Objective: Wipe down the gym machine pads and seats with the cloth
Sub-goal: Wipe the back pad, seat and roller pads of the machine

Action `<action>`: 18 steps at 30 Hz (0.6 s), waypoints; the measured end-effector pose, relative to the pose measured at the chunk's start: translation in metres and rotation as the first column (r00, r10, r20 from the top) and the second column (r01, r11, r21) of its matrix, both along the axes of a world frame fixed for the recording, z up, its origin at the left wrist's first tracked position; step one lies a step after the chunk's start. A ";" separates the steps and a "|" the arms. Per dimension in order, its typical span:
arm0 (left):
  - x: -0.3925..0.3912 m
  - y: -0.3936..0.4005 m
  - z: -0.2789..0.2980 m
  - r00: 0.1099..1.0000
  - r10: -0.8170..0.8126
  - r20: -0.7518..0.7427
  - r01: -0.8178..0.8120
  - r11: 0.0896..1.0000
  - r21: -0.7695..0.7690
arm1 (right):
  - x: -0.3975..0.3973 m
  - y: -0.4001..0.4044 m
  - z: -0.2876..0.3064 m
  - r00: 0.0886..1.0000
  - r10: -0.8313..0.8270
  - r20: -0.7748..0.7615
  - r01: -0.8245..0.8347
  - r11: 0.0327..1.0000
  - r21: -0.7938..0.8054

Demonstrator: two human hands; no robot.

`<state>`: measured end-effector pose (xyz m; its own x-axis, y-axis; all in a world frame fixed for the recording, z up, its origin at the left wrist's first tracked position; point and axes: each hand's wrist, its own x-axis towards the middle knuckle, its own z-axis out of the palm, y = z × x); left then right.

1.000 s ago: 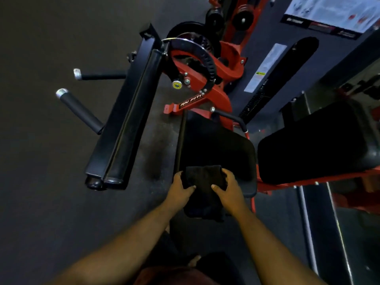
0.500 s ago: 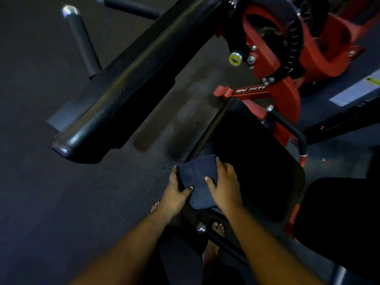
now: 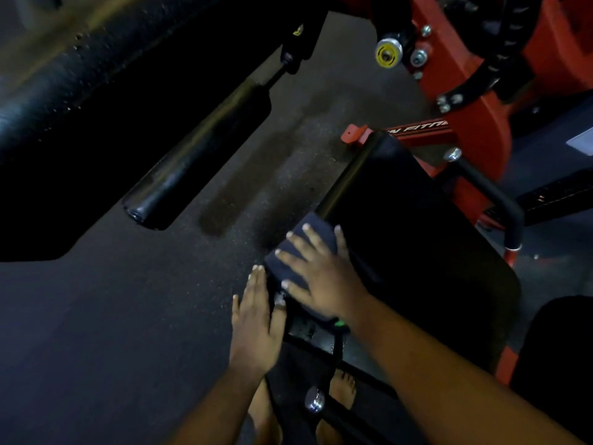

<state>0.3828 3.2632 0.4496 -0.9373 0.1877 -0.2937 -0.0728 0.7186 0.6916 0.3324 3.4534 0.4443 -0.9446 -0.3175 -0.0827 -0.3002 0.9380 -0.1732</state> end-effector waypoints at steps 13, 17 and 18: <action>-0.016 0.026 -0.003 0.976 0.022 -0.218 -0.045 0.994 -0.099 | -0.053 0.022 0.004 0.995 -0.094 0.033 0.092 0.993 0.071; -0.026 0.038 -0.003 0.969 0.070 -0.238 -0.100 0.988 -0.117 | -0.011 -0.002 -0.002 0.988 -0.153 -0.021 0.153 0.988 0.014; -0.025 0.038 -0.003 0.967 0.084 -0.240 -0.114 0.987 -0.114 | 0.018 -0.008 -0.005 0.997 -0.066 -0.038 0.066 0.998 0.006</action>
<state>0.3578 3.3010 0.4464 -0.9946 0.0663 -0.0795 0.0051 0.7982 0.6023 0.3505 3.4452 0.4394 -0.9660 -0.2540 -0.0488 -0.2438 0.9572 -0.1558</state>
